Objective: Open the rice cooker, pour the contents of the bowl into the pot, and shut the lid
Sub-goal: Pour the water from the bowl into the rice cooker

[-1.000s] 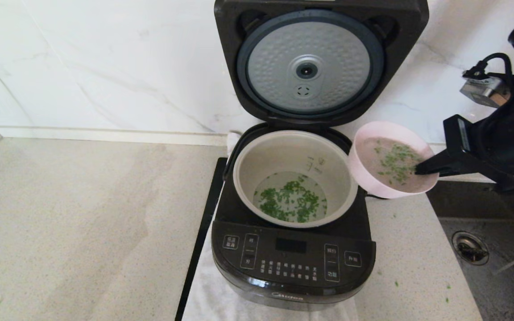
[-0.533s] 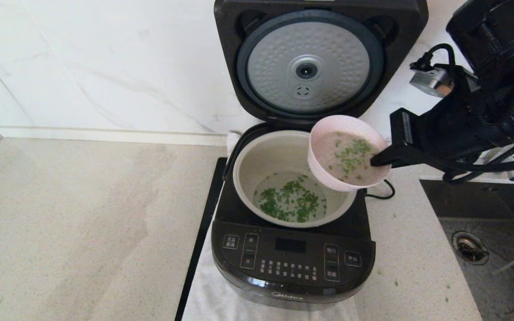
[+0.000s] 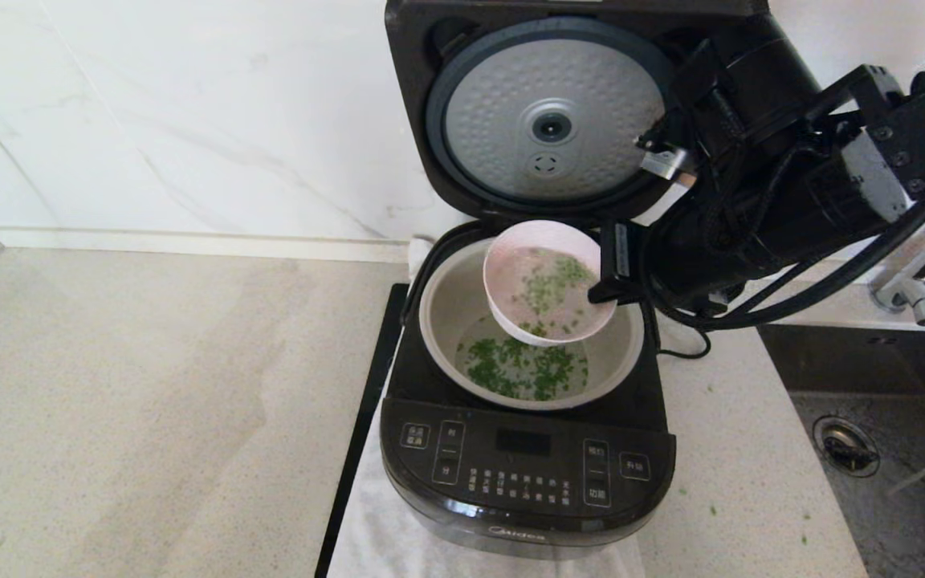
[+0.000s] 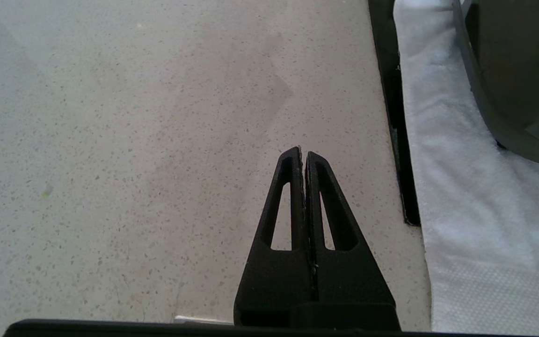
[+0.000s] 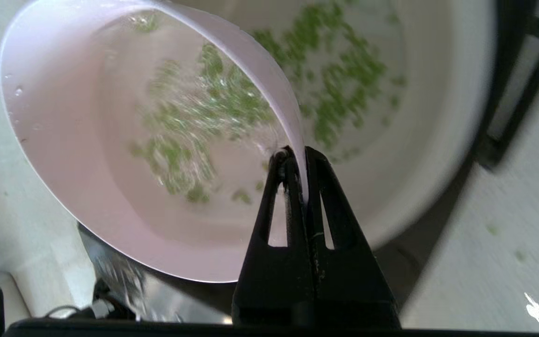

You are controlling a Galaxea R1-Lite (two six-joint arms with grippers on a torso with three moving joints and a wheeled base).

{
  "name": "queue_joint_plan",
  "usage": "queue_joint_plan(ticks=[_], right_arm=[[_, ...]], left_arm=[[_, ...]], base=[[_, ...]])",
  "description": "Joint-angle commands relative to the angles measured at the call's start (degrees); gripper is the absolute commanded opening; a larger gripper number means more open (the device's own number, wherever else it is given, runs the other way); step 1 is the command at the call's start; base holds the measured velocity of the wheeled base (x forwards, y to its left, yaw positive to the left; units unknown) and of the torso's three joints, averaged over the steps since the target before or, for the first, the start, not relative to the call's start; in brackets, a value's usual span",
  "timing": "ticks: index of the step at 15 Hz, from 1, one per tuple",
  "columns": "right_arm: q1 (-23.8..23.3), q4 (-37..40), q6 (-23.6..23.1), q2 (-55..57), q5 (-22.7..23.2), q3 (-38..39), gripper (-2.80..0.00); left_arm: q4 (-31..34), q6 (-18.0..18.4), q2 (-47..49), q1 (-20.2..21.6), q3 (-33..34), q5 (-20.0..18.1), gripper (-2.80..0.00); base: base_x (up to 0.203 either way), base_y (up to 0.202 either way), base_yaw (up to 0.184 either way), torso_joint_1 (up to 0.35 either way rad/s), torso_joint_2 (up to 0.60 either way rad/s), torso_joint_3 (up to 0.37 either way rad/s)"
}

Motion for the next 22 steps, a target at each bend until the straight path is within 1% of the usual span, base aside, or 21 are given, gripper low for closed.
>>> queue_joint_plan(ticks=[1, 4, 7, 10, 14, 15, 18, 20, 22], right_arm=[[0.7, -1.7, 0.1, 1.8, -0.2, -0.3, -2.80], [1.7, -4.4, -0.2, 3.0, -3.7, -0.3, -2.80], [1.7, -5.8, -0.3, 3.6, -4.6, -0.3, -2.80], [1.7, -8.2, -0.5, 4.8, -8.9, -0.2, -2.80], [1.7, -10.9, -0.4, 4.5, -12.1, -0.1, -2.80], [1.8, -11.1, -0.4, 4.4, -13.7, -0.1, -2.80], [3.0, -12.7, -0.8, 3.5, -20.8, 0.8, -2.80], [3.7, -17.6, -3.2, 3.2, -24.5, 2.8, -2.80], [4.5, -25.3, -6.3, 3.0, -27.4, 7.0, -2.80]], left_arm=[[0.0, 0.0, -0.1, 0.0, 0.1, 0.0, -2.80], [0.0, 0.0, -0.1, 0.0, 0.1, 0.0, -2.80], [0.0, 0.0, -0.1, 0.0, 0.1, 0.0, -2.80], [0.0, 0.0, -0.1, 0.0, 0.1, 0.0, -2.80], [0.0, 0.0, -0.1, 0.0, 0.1, 0.0, -2.80], [0.0, 0.0, -0.1, 0.0, 0.1, 0.0, -2.80], [0.0, 0.0, -0.1, 0.0, 0.1, 0.0, -2.80], [0.0, 0.0, -0.1, 0.0, 0.1, 0.0, -2.80], [0.0, 0.0, -0.1, 0.0, 0.1, 0.0, -2.80]], base=[[0.000, 0.000, 0.000, 0.000, 0.00, 0.000], [0.000, 0.000, 0.000, 0.000, 0.00, 0.000], [0.000, 0.000, 0.000, 0.000, 0.00, 0.000], [0.000, 0.000, 0.000, 0.000, 0.00, 0.000], [0.000, 0.000, 0.000, 0.000, 0.00, 0.000], [0.000, 0.000, 0.000, 0.000, 0.00, 0.000], [0.000, 0.000, 0.000, 0.000, 0.00, 0.000], [0.000, 0.000, 0.000, 0.000, 0.00, 0.000], [0.000, 0.000, 0.000, 0.000, 0.00, 0.000]])
